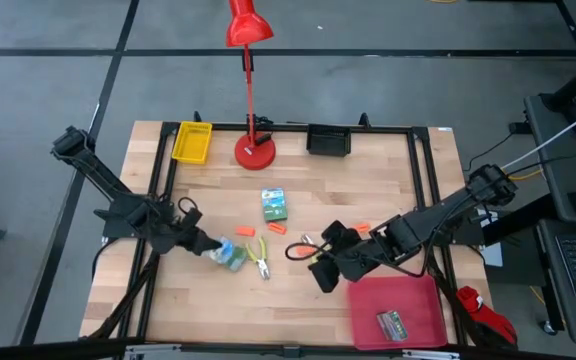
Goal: Pick & Place School Supplies
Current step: Put the yellow crayon box into the red bin
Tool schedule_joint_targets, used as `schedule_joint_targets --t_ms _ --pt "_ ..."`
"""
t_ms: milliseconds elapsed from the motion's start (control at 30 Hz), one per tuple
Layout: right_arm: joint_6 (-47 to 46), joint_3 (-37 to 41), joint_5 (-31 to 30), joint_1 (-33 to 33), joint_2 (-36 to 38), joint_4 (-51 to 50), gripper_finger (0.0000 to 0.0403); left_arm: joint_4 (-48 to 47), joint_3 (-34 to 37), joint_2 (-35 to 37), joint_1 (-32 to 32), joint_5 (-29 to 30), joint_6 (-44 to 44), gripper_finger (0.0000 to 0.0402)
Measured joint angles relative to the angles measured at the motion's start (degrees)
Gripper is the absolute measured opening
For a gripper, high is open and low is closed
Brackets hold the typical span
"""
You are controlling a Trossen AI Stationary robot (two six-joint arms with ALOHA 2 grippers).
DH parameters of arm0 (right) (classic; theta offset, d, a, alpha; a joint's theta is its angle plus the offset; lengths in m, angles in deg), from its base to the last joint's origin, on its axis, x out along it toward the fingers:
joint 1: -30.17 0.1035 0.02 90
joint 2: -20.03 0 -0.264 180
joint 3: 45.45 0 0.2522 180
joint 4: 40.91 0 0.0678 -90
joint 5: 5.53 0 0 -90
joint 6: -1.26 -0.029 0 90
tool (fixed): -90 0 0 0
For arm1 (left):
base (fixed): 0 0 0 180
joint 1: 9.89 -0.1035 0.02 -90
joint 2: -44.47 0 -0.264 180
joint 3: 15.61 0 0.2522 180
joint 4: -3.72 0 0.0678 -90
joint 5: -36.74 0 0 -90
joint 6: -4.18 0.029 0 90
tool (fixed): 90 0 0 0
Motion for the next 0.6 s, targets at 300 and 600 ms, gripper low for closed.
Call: schedule_joint_targets --t_ms 300,600 --pt "16.0 0.0 8.4 -7.5 0.3 16.8 0.0183 19.5 -1.3 -0.1 -3.3 -2.7 16.4 0.0003" --pt "25.9 0.0 22.1 -12.7 0.3 16.9 0.0183 18.2 -14.1 -5.2 -7.0 -16.4 29.4 0.0003"
